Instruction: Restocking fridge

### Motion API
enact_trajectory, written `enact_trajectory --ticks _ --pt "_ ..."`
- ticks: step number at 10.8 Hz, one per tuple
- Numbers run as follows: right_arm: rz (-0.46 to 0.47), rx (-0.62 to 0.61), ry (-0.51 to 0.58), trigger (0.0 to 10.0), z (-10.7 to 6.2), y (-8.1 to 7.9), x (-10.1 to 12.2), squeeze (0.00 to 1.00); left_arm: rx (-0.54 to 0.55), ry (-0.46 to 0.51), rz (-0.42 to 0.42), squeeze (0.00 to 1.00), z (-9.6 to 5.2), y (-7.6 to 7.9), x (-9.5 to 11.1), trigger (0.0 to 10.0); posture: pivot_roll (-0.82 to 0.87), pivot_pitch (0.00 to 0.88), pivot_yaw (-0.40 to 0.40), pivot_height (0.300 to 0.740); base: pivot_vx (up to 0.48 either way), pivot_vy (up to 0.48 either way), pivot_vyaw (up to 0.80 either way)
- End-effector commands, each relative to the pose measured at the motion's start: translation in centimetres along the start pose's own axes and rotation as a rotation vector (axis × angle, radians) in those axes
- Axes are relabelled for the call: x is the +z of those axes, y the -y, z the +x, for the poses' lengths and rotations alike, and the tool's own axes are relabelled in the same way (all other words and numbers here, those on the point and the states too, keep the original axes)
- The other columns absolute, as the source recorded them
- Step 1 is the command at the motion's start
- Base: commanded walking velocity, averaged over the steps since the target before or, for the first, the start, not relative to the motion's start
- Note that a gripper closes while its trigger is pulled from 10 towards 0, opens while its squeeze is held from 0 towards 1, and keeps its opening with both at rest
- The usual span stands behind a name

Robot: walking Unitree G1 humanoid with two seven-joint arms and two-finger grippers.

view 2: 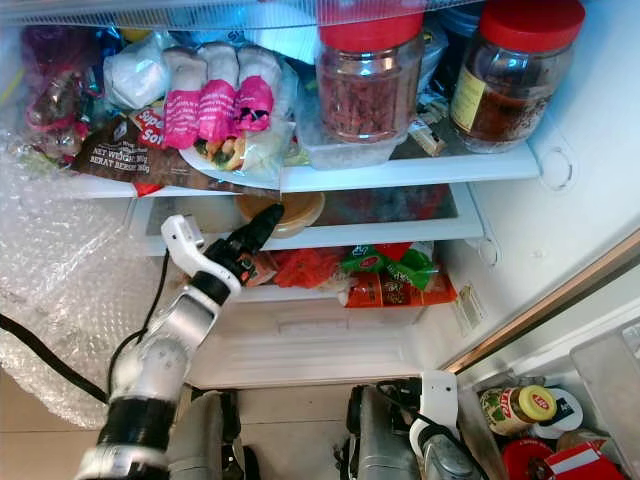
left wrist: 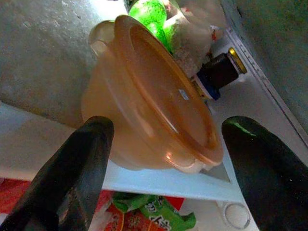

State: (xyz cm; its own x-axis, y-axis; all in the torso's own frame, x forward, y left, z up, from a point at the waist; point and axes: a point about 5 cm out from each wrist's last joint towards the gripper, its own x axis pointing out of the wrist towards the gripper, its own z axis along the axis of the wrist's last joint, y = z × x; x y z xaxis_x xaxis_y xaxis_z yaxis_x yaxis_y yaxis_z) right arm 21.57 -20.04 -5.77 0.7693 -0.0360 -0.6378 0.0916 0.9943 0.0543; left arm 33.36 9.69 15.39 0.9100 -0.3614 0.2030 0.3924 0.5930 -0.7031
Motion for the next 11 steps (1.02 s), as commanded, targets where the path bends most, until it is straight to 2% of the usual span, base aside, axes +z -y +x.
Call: enact_trajectory --ticks 1,5,6,7,8,9,11 --pt "-0.005 0.015 -0.210 10.0 -1.5 -0.6 -5.0 0.00 0.003 0.007 0.007 0.00 0.2 -0.2 0.0 10.0 -0.09 0.228 0.067 0.606 0.000 0.000 0.00" --pt "-0.004 0.014 -0.210 10.0 -1.5 -0.7 -5.0 0.00 -0.017 0.039 0.008 0.00 2.2 -0.1 0.2 10.0 -0.09 0.231 0.069 0.606 0.000 0.000 0.00" --pt "-0.002 0.014 -0.210 10.0 -1.5 -0.7 -5.0 0.00 -0.023 0.040 0.012 0.00 2.3 -0.1 0.3 10.0 -0.09 0.231 0.070 0.606 0.000 0.000 0.00" --pt "-0.001 0.013 -0.210 10.0 -1.6 -0.7 -5.1 0.00 -0.019 0.042 0.063 0.00 1.7 -0.3 0.5 10.0 -0.09 0.231 0.072 0.606 0.000 0.000 0.00" --pt "-0.002 0.012 -0.211 10.0 -1.6 -0.7 -5.1 0.00 -0.025 0.029 0.151 0.00 0.9 -0.5 0.5 10.0 -0.09 0.232 0.071 0.606 0.000 0.000 0.00" --pt "-0.003 0.014 -0.212 10.0 -1.6 -0.6 -5.1 0.00 -0.045 0.035 0.181 0.00 -0.1 -0.2 0.9 10.0 -0.08 0.232 0.069 0.606 0.000 0.000 0.00" --pt "-0.010 0.020 -0.215 10.0 -1.6 -0.6 -5.1 0.00 -0.095 -0.001 0.207 0.00 -1.1 0.5 0.5 10.0 -0.07 0.230 0.067 0.606 0.000 0.000 0.00"
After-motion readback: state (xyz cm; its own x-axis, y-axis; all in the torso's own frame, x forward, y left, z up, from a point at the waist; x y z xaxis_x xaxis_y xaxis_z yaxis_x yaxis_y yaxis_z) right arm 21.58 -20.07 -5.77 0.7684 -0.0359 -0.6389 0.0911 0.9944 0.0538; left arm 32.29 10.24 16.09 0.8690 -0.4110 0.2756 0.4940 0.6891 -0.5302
